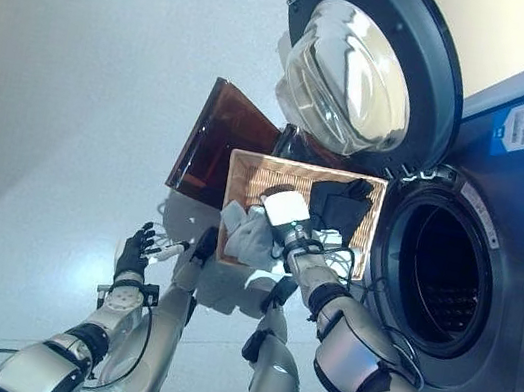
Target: Pick up the clothes and place them into the washing machine
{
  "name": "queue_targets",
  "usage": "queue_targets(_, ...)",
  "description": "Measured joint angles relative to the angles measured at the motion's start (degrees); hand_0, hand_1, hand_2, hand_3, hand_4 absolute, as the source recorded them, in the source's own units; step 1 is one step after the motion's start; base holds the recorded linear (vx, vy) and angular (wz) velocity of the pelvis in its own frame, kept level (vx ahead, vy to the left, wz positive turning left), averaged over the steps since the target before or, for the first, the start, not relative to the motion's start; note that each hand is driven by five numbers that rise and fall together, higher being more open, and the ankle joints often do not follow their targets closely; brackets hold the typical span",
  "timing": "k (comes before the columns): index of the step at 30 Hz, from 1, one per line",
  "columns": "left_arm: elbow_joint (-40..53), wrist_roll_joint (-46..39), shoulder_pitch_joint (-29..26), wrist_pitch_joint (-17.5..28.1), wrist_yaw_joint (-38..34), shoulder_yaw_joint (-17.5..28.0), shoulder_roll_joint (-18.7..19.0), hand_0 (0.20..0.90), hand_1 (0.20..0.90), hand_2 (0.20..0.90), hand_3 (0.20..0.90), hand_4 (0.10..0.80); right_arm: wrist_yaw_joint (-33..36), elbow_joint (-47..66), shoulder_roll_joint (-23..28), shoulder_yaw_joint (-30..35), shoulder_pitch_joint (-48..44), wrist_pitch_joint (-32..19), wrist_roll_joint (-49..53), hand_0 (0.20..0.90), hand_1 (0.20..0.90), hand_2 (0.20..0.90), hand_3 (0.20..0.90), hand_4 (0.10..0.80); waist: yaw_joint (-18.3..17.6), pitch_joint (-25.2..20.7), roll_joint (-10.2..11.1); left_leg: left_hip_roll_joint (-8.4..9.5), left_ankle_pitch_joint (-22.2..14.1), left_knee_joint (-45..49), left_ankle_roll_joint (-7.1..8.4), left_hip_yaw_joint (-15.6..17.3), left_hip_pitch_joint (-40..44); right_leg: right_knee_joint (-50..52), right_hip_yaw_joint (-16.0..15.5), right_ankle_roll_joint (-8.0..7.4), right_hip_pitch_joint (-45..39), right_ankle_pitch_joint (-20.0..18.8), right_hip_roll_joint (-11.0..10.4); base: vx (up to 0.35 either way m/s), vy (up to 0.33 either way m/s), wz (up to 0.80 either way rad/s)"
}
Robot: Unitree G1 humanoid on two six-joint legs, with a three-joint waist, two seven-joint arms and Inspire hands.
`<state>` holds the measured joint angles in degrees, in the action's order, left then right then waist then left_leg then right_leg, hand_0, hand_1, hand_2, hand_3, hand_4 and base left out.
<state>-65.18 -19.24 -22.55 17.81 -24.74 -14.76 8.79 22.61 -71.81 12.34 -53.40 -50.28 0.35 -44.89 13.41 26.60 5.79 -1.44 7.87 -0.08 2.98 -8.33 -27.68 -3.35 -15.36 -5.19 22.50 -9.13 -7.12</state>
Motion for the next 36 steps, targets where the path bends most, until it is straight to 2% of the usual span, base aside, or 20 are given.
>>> queue_targets(10, 1.79, -1.26, -0.35, 0.10, 0.92, -0.10, 0.02, 0.900, 0.900, 0.900, 0.900, 0.800, -0.01, -0.33, 0.55, -0.33, -3.52, -0.29, 0.50, 0.200, 0.200, 0.200, 0.200, 0.300, 0.09, 1.46, -0.44, -0.02, 0.53, 0.01, 0.76, -0.98, -1.60, 0.01, -1.16, 0.04, 0.76, 0.03, 0.09, -0.013, -0.005, 0.06)
queue_targets(21, 1.84, -1.50, -1.00, 0.10, 0.83, -0.04, 0.02, 0.900, 0.900, 0.900, 0.900, 0.800, 2.74, -0.98, 0.35, 0.21, -3.71, 1.08, -0.16, 0.200, 0.200, 0.200, 0.200, 0.300, 0.16, 2.16, -0.79, 0.05, 0.97, 0.00, 0.38, -1.00, -1.83, 0.07, -1.09, 0.06, 0.97, 0.01, 0.03, 0.000, 0.000, 0.00)
queue_targets(36, 1.70, -1.50, -0.99, 0.09, -0.39, 0.08, 0.12, 0.900, 0.900, 0.900, 0.900, 0.800, 6.30, -0.64, 0.95, 5.44, -3.45, 2.01, 2.24, 0.200, 0.200, 0.200, 0.200, 0.300, 0.28, 2.16, -0.80, 0.02, 1.10, -0.02, 0.37, 0.13, -0.83, 0.33, -0.03, 0.22, 0.71, -0.28, -0.06, -0.001, 0.002, -0.03)
